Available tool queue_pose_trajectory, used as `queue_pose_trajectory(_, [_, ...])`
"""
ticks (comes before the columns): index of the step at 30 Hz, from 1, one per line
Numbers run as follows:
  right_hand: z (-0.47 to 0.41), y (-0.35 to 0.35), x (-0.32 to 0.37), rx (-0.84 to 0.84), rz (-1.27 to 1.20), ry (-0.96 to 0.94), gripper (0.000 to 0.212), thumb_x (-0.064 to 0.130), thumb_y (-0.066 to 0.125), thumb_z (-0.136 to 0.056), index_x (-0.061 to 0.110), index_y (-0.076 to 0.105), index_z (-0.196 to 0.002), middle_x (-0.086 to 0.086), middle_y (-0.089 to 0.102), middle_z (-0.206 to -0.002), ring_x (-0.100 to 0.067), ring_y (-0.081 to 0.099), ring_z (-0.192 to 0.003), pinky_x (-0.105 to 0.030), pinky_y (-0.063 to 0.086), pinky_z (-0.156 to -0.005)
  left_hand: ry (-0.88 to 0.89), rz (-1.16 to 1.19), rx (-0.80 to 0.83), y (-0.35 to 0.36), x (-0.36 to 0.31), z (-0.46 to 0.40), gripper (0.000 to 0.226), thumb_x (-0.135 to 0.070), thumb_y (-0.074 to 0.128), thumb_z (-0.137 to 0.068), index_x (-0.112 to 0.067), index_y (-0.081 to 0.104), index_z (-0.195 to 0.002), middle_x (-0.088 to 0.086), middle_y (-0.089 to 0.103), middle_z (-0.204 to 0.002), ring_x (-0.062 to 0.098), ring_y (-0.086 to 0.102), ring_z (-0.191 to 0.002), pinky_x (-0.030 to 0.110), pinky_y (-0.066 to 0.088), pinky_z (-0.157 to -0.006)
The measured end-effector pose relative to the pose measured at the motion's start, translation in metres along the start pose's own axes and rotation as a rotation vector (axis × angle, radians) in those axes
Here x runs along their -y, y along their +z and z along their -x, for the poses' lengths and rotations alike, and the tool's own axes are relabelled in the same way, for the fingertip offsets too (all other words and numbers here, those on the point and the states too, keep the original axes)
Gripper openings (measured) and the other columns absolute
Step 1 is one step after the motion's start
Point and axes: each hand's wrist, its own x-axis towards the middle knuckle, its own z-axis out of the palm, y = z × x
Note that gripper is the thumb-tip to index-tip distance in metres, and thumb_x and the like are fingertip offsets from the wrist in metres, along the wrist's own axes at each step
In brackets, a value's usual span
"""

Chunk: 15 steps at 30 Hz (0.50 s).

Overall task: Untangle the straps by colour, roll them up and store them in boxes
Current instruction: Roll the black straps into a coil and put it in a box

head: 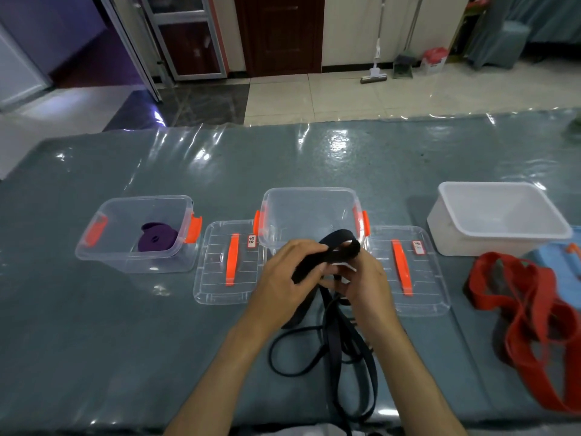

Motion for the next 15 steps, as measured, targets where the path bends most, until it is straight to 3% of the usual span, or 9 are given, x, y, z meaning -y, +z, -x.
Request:
queue_pose_trajectory(2, [-0.001,-0.006,0.005,-0.047,-0.07,0.012,0.038,0.034,0.047,-0.108,0.011,0.076,-0.11,-0.013,0.079,-0.103,-0.024,0.076,-0.082,-0.033,0.063,-0.068,0.015,-0.033,0.019,-0.004,0.002,0.001,0.026,-0.023,0.07,-0.102,-0.027,0.068,-0.128,-0.013,0.062,-0.134,0.006,0.061,-0.127,0.021,0.047,-0.109])
queue_pose_trajectory(5, [-0.002,-0.018,0.01,0.006,0.062,-0.03,0.035,0.048,0.06,-0.103,0.022,0.083,-0.102,-0.007,0.081,-0.101,-0.021,0.079,-0.087,-0.028,0.063,-0.072,0.026,-0.076,0.098,-0.011,0.003,0.004,0.027,-0.019,0.071,-0.1,-0.021,0.071,-0.128,-0.009,0.059,-0.144,0.004,0.057,-0.133,0.019,0.045,-0.112])
queue_pose_trajectory(8, [-0.004,-0.024,0.01,0.007,0.133,-0.073,0.012,0.022,0.073,-0.1,0.022,0.085,-0.102,-0.008,0.082,-0.1,-0.025,0.08,-0.094,-0.026,0.063,-0.074,0.063,-0.148,0.166,-0.013,0.005,0.004,0.028,-0.015,0.075,-0.098,-0.017,0.073,-0.126,-0.006,0.063,-0.14,0.01,0.059,-0.13,0.032,0.048,-0.112])
queue_pose_trajectory(10, [-0.005,-0.026,0.012,-0.013,0.14,-0.096,0.021,0.006,0.074,-0.096,0.022,0.084,-0.105,-0.011,0.082,-0.095,-0.026,0.081,-0.092,-0.028,0.064,-0.074,0.046,-0.147,0.18,-0.013,0.005,0.005,0.026,-0.016,0.077,-0.096,-0.019,0.074,-0.122,-0.008,0.063,-0.137,0.01,0.06,-0.129,0.036,0.051,-0.11])
queue_pose_trajectory(12, [-0.006,-0.025,0.015,0.01,0.171,-0.139,0.028,0.002,0.075,-0.094,0.024,0.082,-0.109,-0.014,0.08,-0.089,-0.027,0.081,-0.087,-0.031,0.065,-0.075,0.026,-0.129,0.126,-0.009,0.002,0.005,0.022,-0.022,0.081,-0.094,-0.021,0.074,-0.115,-0.01,0.064,-0.131,0.01,0.062,-0.124,0.037,0.053,-0.105])
queue_pose_trajectory(15, [-0.005,-0.021,0.019,0.068,0.217,-0.201,0.029,0.007,0.079,-0.092,0.03,0.081,-0.11,-0.004,0.077,-0.078,-0.019,0.078,-0.079,-0.034,0.066,-0.078,0.032,-0.1,0.001,-0.002,-0.005,0.002,0.02,-0.028,0.084,-0.091,-0.021,0.073,-0.106,-0.013,0.067,-0.117,0.006,0.066,-0.112,0.026,0.054,-0.098])
